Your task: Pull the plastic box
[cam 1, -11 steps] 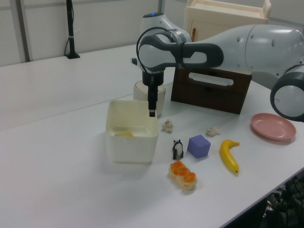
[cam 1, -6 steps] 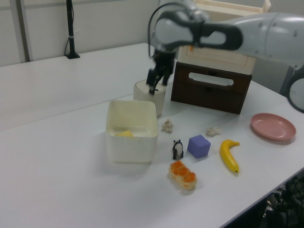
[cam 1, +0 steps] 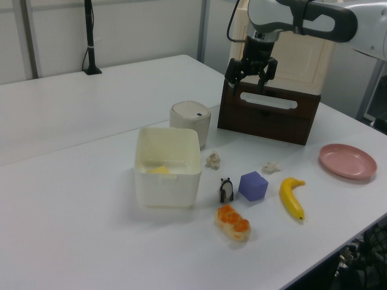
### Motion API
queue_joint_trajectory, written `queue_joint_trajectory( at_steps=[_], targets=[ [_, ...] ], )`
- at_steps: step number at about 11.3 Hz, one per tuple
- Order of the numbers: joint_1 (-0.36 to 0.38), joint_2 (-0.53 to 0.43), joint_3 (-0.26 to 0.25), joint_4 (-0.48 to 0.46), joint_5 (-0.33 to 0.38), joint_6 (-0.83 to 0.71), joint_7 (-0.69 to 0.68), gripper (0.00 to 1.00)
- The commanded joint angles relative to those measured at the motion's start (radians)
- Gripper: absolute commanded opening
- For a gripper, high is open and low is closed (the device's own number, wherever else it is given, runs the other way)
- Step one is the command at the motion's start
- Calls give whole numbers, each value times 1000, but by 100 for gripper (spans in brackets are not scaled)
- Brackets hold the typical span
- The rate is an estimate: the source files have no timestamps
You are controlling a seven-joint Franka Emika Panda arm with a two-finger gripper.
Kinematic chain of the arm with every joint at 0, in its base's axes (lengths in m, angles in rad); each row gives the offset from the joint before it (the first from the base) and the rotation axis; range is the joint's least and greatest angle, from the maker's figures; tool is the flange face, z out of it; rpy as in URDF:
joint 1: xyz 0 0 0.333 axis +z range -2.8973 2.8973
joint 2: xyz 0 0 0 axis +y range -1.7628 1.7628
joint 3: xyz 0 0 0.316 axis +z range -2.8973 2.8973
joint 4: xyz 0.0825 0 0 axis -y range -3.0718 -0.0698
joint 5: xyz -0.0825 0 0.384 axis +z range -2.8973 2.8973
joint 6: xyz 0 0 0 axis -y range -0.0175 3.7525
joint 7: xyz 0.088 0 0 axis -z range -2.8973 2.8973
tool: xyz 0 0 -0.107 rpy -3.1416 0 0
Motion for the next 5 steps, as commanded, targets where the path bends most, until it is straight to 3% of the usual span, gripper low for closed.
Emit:
queue_joint_trajectory(
  at_steps=[1, 5],
  targets=[
    [-10, -55, 16, -55, 7, -8, 50, 100],
    [-8, -47, 16, -57, 8, -8, 56, 100]
  ],
)
